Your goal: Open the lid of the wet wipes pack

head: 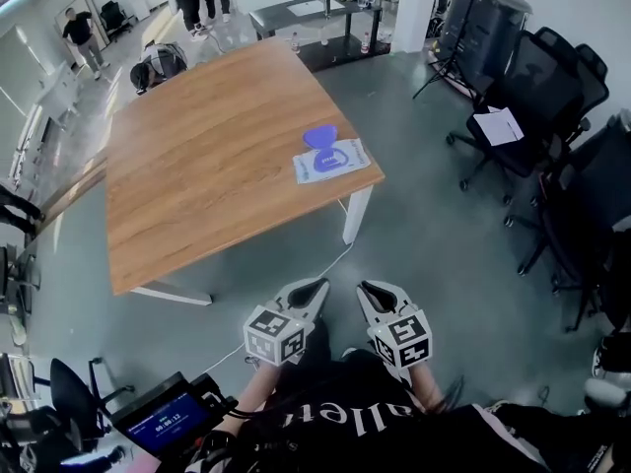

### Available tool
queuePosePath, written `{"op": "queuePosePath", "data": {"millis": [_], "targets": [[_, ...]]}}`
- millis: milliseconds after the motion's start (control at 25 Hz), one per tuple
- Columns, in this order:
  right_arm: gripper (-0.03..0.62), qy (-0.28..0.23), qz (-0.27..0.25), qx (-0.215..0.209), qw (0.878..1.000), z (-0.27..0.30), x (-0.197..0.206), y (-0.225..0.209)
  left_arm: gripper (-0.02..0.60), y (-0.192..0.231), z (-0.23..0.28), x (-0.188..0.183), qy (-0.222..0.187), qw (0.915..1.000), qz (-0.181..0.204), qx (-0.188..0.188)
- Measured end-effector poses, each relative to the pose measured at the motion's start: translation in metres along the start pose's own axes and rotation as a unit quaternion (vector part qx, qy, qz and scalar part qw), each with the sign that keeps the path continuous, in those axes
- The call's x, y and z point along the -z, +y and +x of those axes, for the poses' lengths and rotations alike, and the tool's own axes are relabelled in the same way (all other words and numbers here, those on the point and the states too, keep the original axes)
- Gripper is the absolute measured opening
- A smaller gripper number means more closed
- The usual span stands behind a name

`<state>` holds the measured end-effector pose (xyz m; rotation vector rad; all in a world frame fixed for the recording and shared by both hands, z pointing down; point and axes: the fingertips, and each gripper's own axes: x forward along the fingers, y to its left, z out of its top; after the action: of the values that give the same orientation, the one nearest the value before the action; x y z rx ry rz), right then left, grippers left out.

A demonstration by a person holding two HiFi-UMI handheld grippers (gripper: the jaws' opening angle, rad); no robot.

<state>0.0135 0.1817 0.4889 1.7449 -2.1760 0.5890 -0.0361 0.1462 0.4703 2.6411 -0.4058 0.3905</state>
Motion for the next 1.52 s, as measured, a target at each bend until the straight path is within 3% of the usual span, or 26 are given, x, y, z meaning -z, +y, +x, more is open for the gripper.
{"op": "queuePosePath", "data": {"millis": [320, 640, 1520], "targets": [[0.037, -0.011, -0.003, -0.04, 0.999, -0.02, 0.013, 0.021, 0.003, -0.029, -0.03, 0.016, -0.041, 0.9982, 0.009, -0.042], [0.037, -0.007, -0.015, -0.069, 0.997, -0.04, 0.029, 0.035, 0.003, -0.052, -0.045, 0.034, -0.048, 0.9967, 0.005, -0.066], [0.037, 0.0, -0.018, -0.067, 0.998, -0.057, 0.047, 0.025, 0.003, -0.074, -0.03, 0.045, -0.04, 0.9978, 0.008, -0.053]]}}
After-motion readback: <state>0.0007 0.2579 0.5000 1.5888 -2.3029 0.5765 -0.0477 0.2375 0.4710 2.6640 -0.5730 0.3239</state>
